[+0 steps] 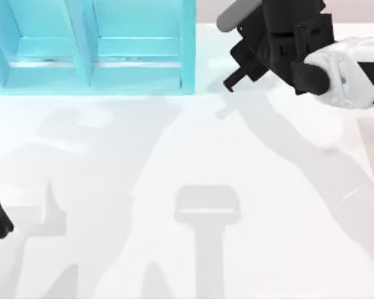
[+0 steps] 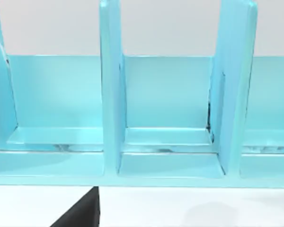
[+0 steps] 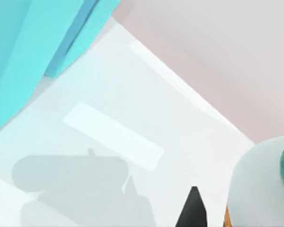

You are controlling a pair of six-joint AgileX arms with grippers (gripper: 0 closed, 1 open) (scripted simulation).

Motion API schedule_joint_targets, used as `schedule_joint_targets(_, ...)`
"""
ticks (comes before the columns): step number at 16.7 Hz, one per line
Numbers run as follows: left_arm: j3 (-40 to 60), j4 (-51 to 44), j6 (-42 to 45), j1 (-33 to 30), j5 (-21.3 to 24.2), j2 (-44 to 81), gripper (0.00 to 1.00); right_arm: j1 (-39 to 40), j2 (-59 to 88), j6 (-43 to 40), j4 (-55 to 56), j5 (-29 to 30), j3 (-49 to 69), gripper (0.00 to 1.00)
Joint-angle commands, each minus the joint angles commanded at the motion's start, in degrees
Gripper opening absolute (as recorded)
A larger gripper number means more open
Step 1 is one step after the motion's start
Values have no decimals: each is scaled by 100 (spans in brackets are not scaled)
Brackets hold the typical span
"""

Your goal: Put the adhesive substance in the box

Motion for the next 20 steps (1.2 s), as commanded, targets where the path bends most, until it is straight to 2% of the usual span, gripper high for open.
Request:
schedule_joint_targets(7,0,0,0,0,0,0,100,-2959,-256,-4491,-3647,-3403,843,0)
schedule_joint_targets(12,0,0,0,0,0,0,100,-5203,25,-7663,-6354,-5695,989,0)
schedule_joint_targets(16,0,0,0,0,0,0,100,-6853,534,-9767,-8264,-7210,808,0)
schedule_joint_targets(20,0,0,0,0,0,0,100,-8150,1066,-11222,-9695,-8300,523,0)
